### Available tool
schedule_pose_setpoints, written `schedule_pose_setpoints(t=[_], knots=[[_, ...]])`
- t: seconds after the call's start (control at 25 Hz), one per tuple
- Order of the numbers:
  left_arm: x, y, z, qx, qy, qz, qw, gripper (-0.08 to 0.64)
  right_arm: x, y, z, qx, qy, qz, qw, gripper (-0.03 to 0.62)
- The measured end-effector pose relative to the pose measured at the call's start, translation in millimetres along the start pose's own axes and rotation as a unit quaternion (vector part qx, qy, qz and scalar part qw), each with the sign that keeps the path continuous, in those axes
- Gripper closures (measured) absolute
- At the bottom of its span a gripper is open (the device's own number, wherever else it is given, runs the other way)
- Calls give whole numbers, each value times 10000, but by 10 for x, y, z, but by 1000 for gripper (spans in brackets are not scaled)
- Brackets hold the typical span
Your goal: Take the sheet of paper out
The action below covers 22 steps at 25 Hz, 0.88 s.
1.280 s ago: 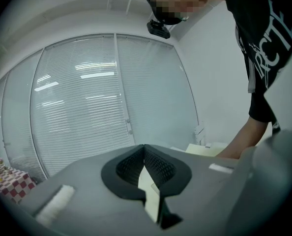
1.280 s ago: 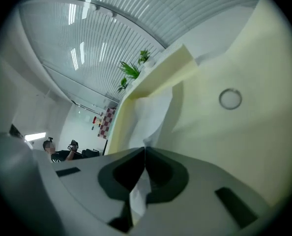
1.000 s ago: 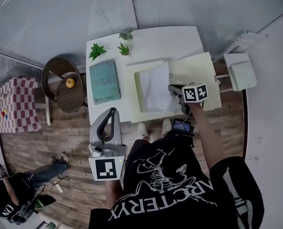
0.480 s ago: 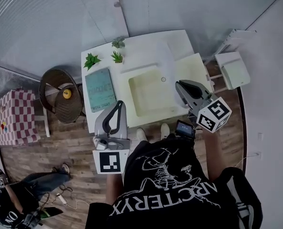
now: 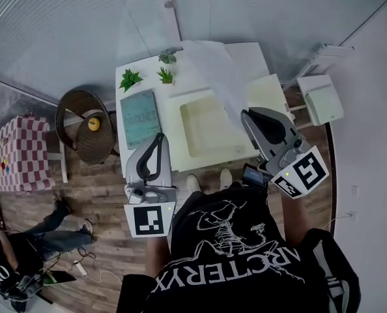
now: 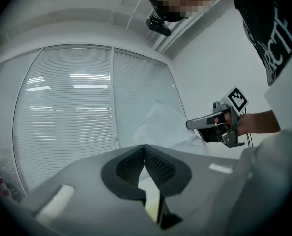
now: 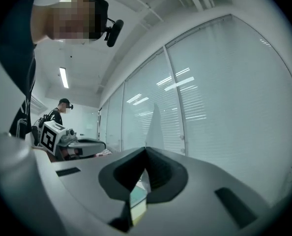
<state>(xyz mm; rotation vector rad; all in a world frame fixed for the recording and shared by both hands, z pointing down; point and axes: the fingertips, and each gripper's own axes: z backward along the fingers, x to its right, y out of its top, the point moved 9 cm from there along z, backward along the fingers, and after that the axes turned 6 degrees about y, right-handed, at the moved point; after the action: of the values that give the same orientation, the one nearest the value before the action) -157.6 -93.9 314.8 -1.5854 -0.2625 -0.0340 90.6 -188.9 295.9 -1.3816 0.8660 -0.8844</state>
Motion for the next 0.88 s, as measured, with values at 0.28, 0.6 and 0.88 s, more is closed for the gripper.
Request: schedule_pose_setpoints(t=[0.28,0.6,0.88], knots=[[-86,33,73,47,186,-103,9998,548,-99,118,-19,31,7,296,9996,580],[-127,119,53,173,290,-178,9993,548,-132,118,-16,41,-34,443,9990,580],[-115,143,27,162,253,-279,9992,549,-116,90,-3,76,-47,271,9996,580]])
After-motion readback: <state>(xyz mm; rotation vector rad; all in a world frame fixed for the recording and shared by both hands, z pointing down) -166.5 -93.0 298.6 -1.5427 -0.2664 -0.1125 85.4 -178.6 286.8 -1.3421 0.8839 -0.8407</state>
